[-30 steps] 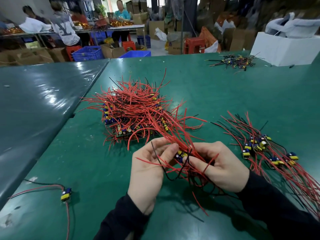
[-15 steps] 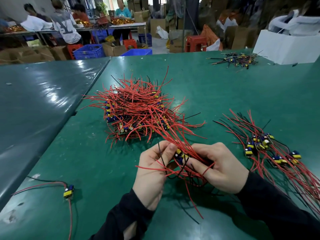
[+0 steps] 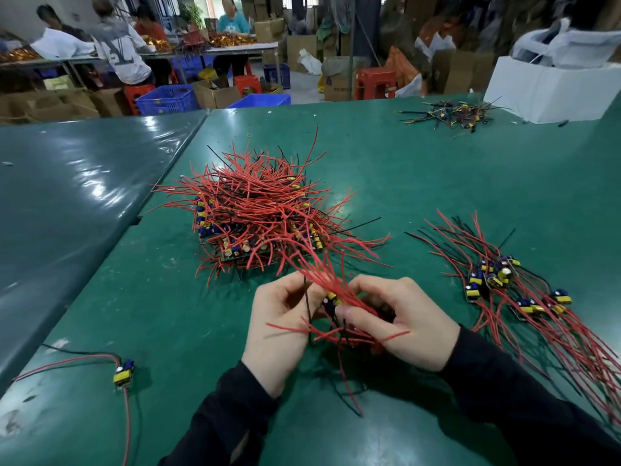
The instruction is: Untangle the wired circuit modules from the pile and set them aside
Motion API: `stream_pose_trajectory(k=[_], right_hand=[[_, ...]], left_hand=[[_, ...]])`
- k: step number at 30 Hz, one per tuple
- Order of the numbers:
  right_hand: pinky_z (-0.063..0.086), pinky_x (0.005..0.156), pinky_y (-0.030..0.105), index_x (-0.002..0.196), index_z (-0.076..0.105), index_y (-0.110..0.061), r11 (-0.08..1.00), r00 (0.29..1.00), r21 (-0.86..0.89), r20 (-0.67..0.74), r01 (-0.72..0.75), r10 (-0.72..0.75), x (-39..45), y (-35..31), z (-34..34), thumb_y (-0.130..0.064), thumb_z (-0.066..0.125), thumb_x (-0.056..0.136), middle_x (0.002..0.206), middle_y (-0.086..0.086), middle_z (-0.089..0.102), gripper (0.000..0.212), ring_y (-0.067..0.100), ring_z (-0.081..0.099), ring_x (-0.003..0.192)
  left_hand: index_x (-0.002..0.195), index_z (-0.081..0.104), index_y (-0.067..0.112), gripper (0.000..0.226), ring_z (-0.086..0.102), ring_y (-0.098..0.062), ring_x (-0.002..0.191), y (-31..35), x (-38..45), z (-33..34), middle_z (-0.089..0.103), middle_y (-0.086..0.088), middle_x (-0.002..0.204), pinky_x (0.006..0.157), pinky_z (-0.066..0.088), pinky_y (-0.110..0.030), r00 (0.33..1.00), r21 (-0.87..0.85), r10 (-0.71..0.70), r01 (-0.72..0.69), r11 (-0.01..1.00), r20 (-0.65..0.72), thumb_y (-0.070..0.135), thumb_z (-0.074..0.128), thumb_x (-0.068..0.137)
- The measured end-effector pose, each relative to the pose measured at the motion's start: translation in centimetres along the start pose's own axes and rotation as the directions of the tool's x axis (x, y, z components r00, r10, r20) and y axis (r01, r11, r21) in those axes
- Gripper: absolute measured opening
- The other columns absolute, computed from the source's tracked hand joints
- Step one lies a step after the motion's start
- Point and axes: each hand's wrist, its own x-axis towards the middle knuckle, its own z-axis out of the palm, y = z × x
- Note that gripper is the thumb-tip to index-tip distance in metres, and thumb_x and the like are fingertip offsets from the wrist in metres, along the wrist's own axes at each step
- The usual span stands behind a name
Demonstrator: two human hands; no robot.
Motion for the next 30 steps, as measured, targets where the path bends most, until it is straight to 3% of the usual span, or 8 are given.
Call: stream_pose_trajectory(k=[4, 8, 11, 15, 19, 23, 27, 30], right_hand=[[0.032, 0.05, 0.025, 0.065, 0.056, -0.021, 0.997, 1.0, -0.077, -0.012, 0.008, -0.009, 0.1, 0.4, -0.4, -0.034, 0.062, 0.086, 0.053, -0.002, 0.04, 0.025, 0.005, 0.032, 0.051], [0.047, 0.061, 0.039, 0.073, 0.07, -0.011, 0.992, 0.992, 0.058, -0.039, -0.116, 0.118, 0.0, 0.6, -1.5, -0.038, 0.064, 0.084, 0.06, 0.009, 0.058, 0.03, 0.003, 0.048, 0.061], [0.047, 0.096, 0.033, 0.095, 0.076, -0.023, 0.98, 0.981, -0.083, -0.085, -0.181, 0.174, 0.2, 1.4, -2.2, -0.037, 0.067, 0.083, 0.109, -0.007, 0.068, 0.02, 0.001, 0.06, 0.106], [0.025, 0.114, 0.028, 0.141, 0.04, -0.018, 0.961, 0.953, -0.117, -0.202, -0.252, 0.226, 0.4, 1.9, -2.4, -0.015, 0.066, 0.086, 0.149, -0.004, 0.035, 0.061, 0.008, 0.033, 0.137], [0.045, 0.094, 0.029, 0.121, 0.057, -0.015, 0.994, 0.86, -0.106, -0.507, 0.0, -0.054, 0.6, 0.0, -3.0, -0.004, 0.063, 0.084, 0.12, 0.0, 0.059, 0.039, 0.014, 0.058, 0.109], [0.049, 0.061, 0.019, 0.087, 0.069, -0.018, 0.993, 0.921, 0.031, -0.377, 0.114, -0.094, 0.1, -1.5, -0.9, -0.013, 0.065, 0.084, 0.074, -0.007, 0.068, 0.007, 0.006, 0.06, 0.061], [0.04, 0.045, 0.019, 0.091, 0.069, -0.015, 0.92, 0.966, 0.386, -0.207, -0.063, 0.153, 0.1, -1.1, -0.2, -0.023, 0.066, 0.085, 0.062, 0.0, 0.062, 0.01, 0.01, 0.052, 0.045], [0.042, 0.057, 0.022, 0.099, 0.069, -0.025, 0.998, 0.976, 0.06, -0.218, 0.033, -0.02, 0.1, -0.9, -0.1, -0.031, 0.068, 0.08, 0.07, -0.006, 0.059, 0.02, 0.007, 0.051, 0.059]], left_hand=[[0.064, 0.066, 0.017, 0.027, 0.054, -0.001, 0.054, 0.2, 0.3, -0.6, 0.063, 0.007, 0.058, 0.052, 0.045, -0.015, 0.999, 0.083, 0.005, -0.002, 0.997, -0.038, 0.006, 0.058, 0.087], [0.071, 0.064, 0.006, 0.02, 0.059, -0.006, 0.054, 0.9, 0.9, -1.5, 0.064, 0.002, 0.06, 0.052, 0.051, -0.022, 0.995, -0.005, -0.034, 0.034, 0.999, -0.093, 0.023, 0.06, 0.081], [0.074, 0.064, -0.003, 0.026, 0.062, -0.006, 0.059, 1.0, 0.8, -1.3, 0.064, 0.0, 0.064, 0.053, 0.052, -0.02, 0.997, -0.023, -0.037, 0.035, 0.999, -0.063, 0.023, 0.063, 0.077], [0.071, 0.063, -0.002, 0.028, 0.059, -0.013, 0.063, 0.8, 0.7, -1.2, 0.061, -0.003, 0.064, 0.06, 0.057, -0.035, 0.993, 0.053, 0.014, -0.008, 0.999, -0.115, 0.026, 0.067, 0.073], [0.07, 0.067, 0.008, 0.017, 0.061, -0.01, 0.065, 1.0, 0.6, -1.0, 0.067, 0.0, 0.071, 0.063, 0.054, -0.024, 0.942, 0.329, 0.272, -0.198, 0.923, -0.195, 0.023, 0.068, 0.078], [0.078, 0.069, 0.006, 0.014, 0.063, -0.013, 0.084, 1.8, 0.2, -0.7, 0.064, -0.006, 0.085, 0.076, 0.047, -0.018, 0.866, 0.411, 0.49, -0.414, 0.812, -0.096, 0.019, 0.064, 0.083], [0.081, 0.07, 0.014, 0.01, 0.064, -0.018, 0.078, 2.2, 0.2, -0.5, 0.066, -0.008, 0.087, 0.071, 0.052, -0.026, 0.912, 0.229, 0.376, -0.336, 0.914, -0.163, 0.023, 0.067, 0.079], [0.072, 0.07, 0.012, 0.007, 0.066, -0.01, 0.07, 2.1, 0.1, -0.2, 0.069, 0.001, 0.078, 0.062, 0.056, -0.026, 0.972, -0.033, 0.151, -0.159, 0.987, -0.181, 0.017, 0.071, 0.077]])
